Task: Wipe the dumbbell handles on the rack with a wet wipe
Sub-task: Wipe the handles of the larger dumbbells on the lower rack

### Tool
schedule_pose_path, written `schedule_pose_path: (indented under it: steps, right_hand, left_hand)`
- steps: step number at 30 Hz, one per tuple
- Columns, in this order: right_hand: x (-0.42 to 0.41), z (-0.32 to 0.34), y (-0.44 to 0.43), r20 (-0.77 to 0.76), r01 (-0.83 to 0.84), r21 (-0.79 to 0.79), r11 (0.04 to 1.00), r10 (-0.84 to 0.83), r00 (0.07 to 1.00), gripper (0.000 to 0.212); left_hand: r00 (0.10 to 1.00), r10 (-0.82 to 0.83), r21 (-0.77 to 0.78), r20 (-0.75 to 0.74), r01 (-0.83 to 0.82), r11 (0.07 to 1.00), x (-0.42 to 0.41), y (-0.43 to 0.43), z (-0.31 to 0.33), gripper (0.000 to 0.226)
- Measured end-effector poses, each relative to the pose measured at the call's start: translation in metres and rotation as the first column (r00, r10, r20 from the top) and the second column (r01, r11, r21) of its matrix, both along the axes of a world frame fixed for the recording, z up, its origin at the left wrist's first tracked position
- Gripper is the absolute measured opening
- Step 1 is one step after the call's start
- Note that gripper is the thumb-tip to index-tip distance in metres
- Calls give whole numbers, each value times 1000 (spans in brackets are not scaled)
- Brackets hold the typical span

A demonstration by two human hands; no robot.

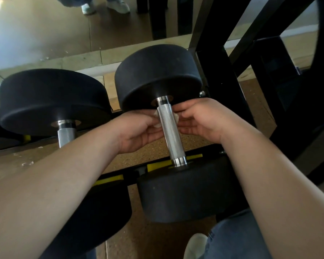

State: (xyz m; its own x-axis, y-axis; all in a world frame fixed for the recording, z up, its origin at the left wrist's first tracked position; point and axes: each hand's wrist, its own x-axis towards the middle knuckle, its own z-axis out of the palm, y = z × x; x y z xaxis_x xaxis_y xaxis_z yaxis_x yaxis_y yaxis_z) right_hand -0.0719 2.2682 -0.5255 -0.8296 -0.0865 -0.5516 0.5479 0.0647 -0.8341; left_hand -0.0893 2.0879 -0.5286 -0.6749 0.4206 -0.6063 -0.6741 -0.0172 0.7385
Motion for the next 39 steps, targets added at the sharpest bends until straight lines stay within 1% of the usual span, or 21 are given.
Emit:
schedule_pose_path:
  steps: [2,4,6,7,8,9,11,13,14,16,18,21,22,23,24,26,28,31,34,37,39]
  right_hand:
    - [1,-1,0,7,-46,50,998,46,999,40]
    - [2,-2,-1,11,-79,110,991,78,997,42]
    - [3,-3,-3,25,-92,141,986,90,996,42]
    - [3,-3,-3,29,-96,147,984,93,995,42]
    - [4,-3,-3,28,-97,147,984,94,995,41]
    - [4,-3,-3,25,-96,144,985,93,995,40]
    - [4,-1,-2,12,-79,140,987,78,997,38]
    - [4,3,-1,-4,-47,143,989,48,999,37]
    - [4,5,-1,-7,-29,144,989,30,1000,36]
    - [3,8,-1,-9,1,144,990,0,1000,34]
    - [3,9,-2,-8,-6,171,985,7,1000,32]
    - [4,8,-5,9,-71,222,972,71,997,33]
    - [4,7,-6,24,-92,235,968,89,996,34]
    - [5,6,-8,41,-115,250,961,108,993,35]
    - [5,5,-8,55,-139,267,954,129,990,35]
    - [4,4,-10,71,-175,294,940,161,984,36]
    - [4,5,-10,70,-172,299,939,158,985,35]
    - [3,5,-8,60,-165,289,943,154,986,32]
    - [4,4,-7,56,-172,296,940,163,985,31]
    - [5,4,-9,49,-195,305,932,189,981,33]
    - [5,5,-10,45,-202,315,927,198,979,33]
  left_hand:
    - [981,-192,-55,39,194,980,2,-8,0,28]
    - [911,-398,-152,111,411,899,8,-14,-2,26]
    - [852,-498,-228,158,523,822,14,-12,-7,24]
    - [858,-484,-232,169,512,827,16,-9,-9,24]
    - [885,-433,-209,174,463,862,16,-6,-10,25]
    - [923,-346,-168,168,372,913,13,-4,-11,28]
    - [987,-104,-86,119,115,990,5,0,-12,32]
    - [991,116,-32,71,-114,993,-1,4,-10,32]
    - [986,163,-25,48,-162,987,-3,5,-8,32]
    - [994,110,-65,-11,-110,992,-3,3,-4,32]
    - [997,-67,-149,-33,61,987,-2,-5,0,27]
    - [943,-326,-223,73,333,916,8,-16,3,20]
    - [924,-369,-235,101,382,894,11,-16,3,19]
    - [924,-369,-241,106,383,892,11,-16,1,18]
    - [945,-317,-239,83,328,914,11,-13,0,18]
    - [997,-83,-209,9,83,974,5,-8,-1,20]
    - [991,131,-162,-26,-133,978,0,-4,-1,19]
    - [958,285,-77,42,-281,957,0,-2,3,11]
    - [942,322,-30,98,-320,947,2,-4,11,11]
    - [969,247,-100,26,-243,965,6,-5,16,8]
    - [968,252,-117,1,-250,961,8,-5,17,8]
